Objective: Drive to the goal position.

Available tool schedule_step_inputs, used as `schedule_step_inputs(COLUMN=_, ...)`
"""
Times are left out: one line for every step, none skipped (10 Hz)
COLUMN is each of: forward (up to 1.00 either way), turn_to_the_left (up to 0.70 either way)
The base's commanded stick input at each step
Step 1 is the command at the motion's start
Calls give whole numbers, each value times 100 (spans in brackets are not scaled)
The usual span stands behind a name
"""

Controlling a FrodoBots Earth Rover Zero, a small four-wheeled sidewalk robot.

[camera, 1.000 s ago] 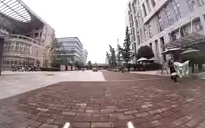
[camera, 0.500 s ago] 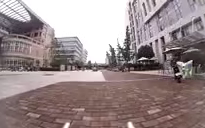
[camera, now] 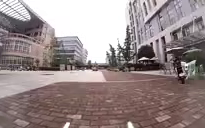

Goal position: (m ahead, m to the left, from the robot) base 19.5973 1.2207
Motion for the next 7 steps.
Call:
schedule_step_inputs(forward=45, turn_to_the_left=0)
schedule_step_inputs(forward=45, turn_to_the_left=0)
schedule_step_inputs(forward=45, turn_to_the_left=0)
schedule_step_inputs(forward=45, turn_to_the_left=0)
schedule_step_inputs(forward=45, turn_to_the_left=0)
schedule_step_inputs(forward=45, turn_to_the_left=0)
schedule_step_inputs(forward=45, turn_to_the_left=0)
